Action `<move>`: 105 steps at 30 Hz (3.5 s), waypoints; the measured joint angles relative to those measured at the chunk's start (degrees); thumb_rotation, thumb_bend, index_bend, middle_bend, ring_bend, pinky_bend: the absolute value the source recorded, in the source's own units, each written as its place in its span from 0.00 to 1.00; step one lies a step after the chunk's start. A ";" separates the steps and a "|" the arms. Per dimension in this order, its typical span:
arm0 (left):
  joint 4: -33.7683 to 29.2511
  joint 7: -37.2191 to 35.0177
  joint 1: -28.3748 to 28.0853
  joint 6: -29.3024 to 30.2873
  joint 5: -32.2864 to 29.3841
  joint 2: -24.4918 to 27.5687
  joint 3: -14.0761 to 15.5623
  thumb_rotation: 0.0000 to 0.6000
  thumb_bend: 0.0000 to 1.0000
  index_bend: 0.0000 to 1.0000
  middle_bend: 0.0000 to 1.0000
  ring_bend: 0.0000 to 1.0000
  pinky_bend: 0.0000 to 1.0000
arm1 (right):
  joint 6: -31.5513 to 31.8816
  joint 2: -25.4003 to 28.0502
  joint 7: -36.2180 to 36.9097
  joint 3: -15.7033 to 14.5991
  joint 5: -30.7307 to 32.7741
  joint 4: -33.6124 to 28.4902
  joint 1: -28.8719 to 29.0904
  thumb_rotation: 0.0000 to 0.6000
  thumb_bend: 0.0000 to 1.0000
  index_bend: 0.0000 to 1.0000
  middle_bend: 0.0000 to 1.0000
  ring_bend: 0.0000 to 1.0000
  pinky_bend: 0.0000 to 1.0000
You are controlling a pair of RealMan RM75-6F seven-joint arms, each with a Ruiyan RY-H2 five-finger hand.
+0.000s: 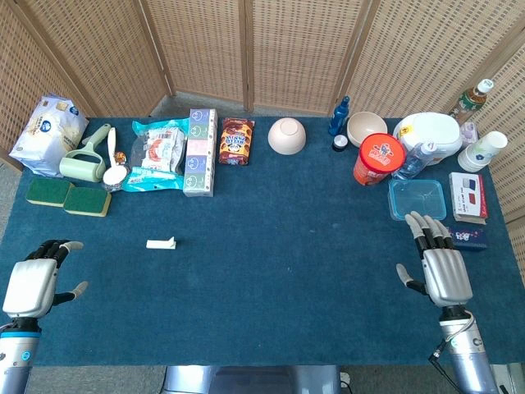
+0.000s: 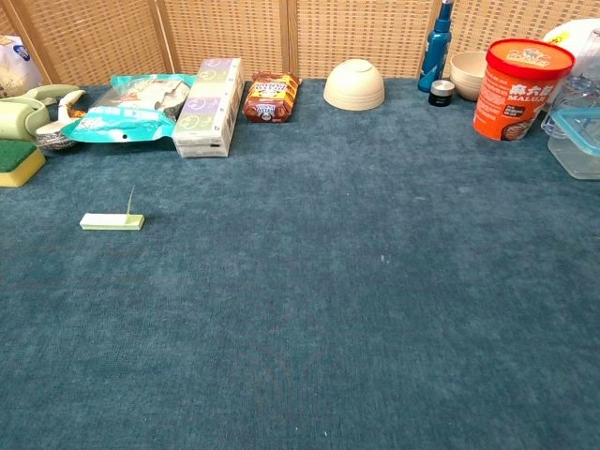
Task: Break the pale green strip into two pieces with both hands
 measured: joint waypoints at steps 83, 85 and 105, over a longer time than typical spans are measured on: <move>19.05 14.41 -31.22 -30.69 -31.23 -14.21 -3.65 1.00 0.24 0.45 1.00 1.00 1.00 | -1.63 -1.69 3.68 0.65 3.32 3.78 0.18 1.00 0.35 0.00 0.07 0.02 0.09; 19.18 14.55 -31.55 -30.79 -31.45 -14.49 -3.46 1.00 0.24 0.45 1.00 1.00 1.00 | -1.55 -1.69 3.76 0.64 3.34 3.84 0.10 1.00 0.35 0.00 0.07 0.02 0.09; 19.13 16.01 -33.58 -31.12 -33.65 -14.78 -1.94 1.00 0.30 0.46 1.00 1.00 1.00 | -0.81 -1.53 5.08 0.63 3.32 4.21 -0.74 1.00 0.35 0.00 0.07 0.02 0.09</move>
